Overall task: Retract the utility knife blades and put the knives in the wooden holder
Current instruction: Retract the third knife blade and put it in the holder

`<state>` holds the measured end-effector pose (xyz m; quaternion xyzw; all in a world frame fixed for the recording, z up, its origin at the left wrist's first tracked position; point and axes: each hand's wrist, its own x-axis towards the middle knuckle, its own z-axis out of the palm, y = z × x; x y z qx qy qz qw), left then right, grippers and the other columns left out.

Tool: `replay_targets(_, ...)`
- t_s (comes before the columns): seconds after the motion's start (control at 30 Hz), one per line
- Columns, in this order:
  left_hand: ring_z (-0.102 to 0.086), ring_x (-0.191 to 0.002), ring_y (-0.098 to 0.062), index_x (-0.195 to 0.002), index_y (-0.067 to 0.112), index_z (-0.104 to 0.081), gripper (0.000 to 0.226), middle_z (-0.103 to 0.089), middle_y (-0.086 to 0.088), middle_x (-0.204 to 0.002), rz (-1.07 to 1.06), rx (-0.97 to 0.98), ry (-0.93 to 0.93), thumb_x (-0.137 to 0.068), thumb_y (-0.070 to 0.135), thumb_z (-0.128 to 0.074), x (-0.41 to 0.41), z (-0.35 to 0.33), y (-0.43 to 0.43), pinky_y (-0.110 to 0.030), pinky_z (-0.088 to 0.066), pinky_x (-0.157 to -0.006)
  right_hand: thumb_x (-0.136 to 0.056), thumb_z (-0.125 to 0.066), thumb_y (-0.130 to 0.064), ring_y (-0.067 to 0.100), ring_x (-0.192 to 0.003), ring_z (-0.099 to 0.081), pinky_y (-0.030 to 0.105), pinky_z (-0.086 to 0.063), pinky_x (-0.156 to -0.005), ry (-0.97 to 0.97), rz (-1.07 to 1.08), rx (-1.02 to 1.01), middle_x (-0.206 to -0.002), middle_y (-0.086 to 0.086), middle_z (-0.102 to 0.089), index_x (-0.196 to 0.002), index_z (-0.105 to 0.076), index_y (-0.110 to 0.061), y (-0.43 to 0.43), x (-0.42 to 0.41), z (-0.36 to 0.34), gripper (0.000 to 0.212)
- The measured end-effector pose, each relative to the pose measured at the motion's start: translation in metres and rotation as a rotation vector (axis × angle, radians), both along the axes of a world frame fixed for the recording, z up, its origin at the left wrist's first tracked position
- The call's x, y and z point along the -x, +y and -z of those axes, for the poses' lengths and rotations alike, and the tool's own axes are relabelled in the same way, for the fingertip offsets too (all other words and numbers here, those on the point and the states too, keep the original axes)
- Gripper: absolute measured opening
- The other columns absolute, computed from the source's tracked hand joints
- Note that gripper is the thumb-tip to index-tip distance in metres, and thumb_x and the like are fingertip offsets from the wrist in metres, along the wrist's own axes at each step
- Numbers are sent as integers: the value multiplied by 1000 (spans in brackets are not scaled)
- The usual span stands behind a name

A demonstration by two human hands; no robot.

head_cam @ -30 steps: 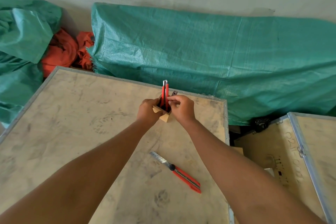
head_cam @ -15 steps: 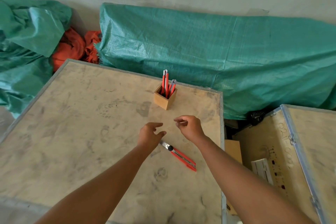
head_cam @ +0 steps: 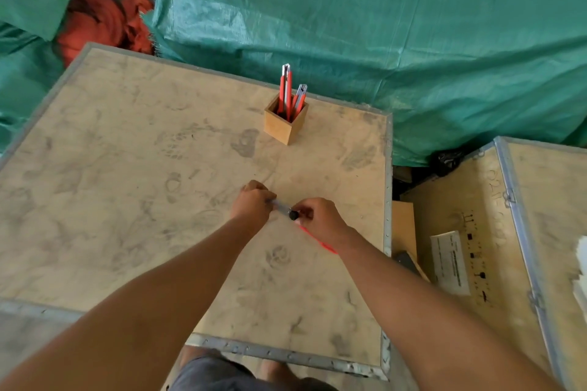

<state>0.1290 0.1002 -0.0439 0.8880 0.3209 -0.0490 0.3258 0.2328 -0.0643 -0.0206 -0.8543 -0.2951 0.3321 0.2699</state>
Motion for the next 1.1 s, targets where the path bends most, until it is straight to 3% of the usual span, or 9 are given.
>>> replay_targets(0.23, -63, -106, -23, -106, 19, -77, 21, -65, -1, -118, 76, -2, -126, -85, 19, -73, 20, -11, 2, -36, -54, -83, -81, -80, -6, 17, -92, -73, 23, -53, -79, 131, -31, -23, -95, 3, -77, -102, -74, -13, -3, 17, -7, 23)
replay_targets(0.37, -67, -107, -21, -103, 20, -78, 21, -66, -1, -127, 59, 26, -292, -82, 16, -77, 39, -29, 1, -35, -55, -87, -84, -78, -8, 16, -91, -74, 28, -60, -82, 189, 34, -98, -98, 2, -77, -111, -75, -19, -7, 24, -22, 30)
replay_targets(0.53, -59, -117, -8, -117, 21, -73, 34, -57, 4, -140, -83, 167, -430, -83, 18, -77, 61, -68, -21, -5, -46, -76, -87, -77, -11, 5, -87, -70, 24, -58, -81, 133, 80, -239, -96, -9, -72, -115, -75, -23, -5, 24, -54, 30)
replay_targets(0.7, -67, -104, 0, -130, 24, -63, 48, -61, 11, -133, -198, 485, -375, -84, 20, -76, 80, -108, -53, -11, -54, -80, -88, -76, -10, 18, -86, -77, 36, -66, -75, 191, 231, -438, -99, -6, -74, -115, -74, -21, 2, 24, -99, 29)
replay_targets(0.77, -73, -93, -3, -131, 26, -61, 48, -69, 12, -124, -199, 617, -358, -86, 16, -74, 86, -118, -63, -26, -59, -86, -88, -76, -9, 19, -86, -78, 37, -66, -74, 205, 270, -518, -101, -2, -75, -116, -74, -19, 6, 27, -115, 29)
replay_targets(0.87, -76, -84, -16, -134, 24, -59, 50, -75, 7, -112, -233, 718, -382, -88, 9, -71, 94, -132, -66, -43, -62, -79, -87, -77, -9, 18, -89, -78, 37, -66, -74, 205, 277, -572, -104, 2, -76, -116, -74, -17, 10, 32, -133, 30)
replay_targets(1.1, -77, -77, -27, -124, 1, -64, 42, -76, -16, -104, -312, 847, -515, -85, -13, -65, 110, -155, -57, -34, -63, -68, -96, -67, -13, 10, -86, -76, 36, -66, -69, 230, 265, -602, -102, -2, -75, -122, -72, -14, 10, 48, -160, 27)
